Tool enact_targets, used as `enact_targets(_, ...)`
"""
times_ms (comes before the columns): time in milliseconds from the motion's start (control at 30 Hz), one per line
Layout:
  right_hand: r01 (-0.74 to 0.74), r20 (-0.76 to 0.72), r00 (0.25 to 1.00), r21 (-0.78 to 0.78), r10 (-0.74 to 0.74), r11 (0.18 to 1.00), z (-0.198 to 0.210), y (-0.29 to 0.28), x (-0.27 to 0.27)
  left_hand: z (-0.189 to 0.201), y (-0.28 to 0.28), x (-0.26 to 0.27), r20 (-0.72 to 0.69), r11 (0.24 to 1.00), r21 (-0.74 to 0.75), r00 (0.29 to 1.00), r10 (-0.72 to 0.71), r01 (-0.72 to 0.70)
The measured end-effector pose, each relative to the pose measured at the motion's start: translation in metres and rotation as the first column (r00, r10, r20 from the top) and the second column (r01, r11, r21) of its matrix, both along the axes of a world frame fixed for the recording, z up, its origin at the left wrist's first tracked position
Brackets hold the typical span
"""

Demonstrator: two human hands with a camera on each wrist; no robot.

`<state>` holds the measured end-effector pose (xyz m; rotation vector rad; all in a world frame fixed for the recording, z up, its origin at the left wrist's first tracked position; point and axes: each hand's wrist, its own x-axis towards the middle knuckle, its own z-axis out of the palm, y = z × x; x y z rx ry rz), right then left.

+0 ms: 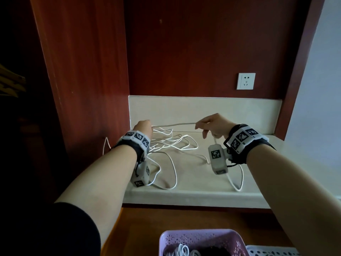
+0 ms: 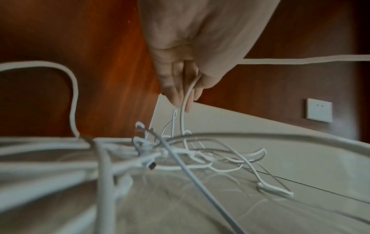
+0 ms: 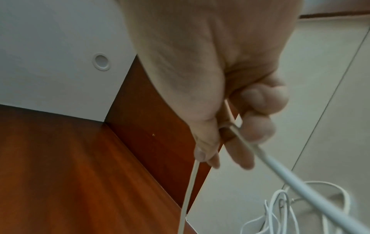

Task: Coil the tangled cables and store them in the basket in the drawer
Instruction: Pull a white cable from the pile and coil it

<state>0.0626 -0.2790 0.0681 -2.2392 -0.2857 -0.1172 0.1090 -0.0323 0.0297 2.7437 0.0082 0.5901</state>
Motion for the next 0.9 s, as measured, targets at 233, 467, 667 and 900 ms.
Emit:
enact_targets(233,0.217,-0.013,0.973,0.375,-0.229,0.901,0.0,-0.034,0.01,-0.036,0.029,0.024,-0.119,0.984,-0.077,0.981,0.151,-0.16)
enact_targets(467,0.395,0.278,0.721,0.588,-0.635,0.706,-0.011,-0.045,0.024,0.059,0.003,0.014,0.401,0.797,-0.576,0.912,0.083,0.181)
enact_targets(667,0.484,0.008,0.874,-0.116,-0.486,0.867,-0.026,-0.036,0.029,0.093,-0.014,-0.007,0.406,0.795,-0.293,0.822,-0.399,0.531)
enact_targets(900,-0.149,0.034,0.989,0.268,0.145,0.952,0.014,0.041,-0.009,0.079,-0.046,-0.031,0.208,0.831,0.008,0.812,-0.546,0.557)
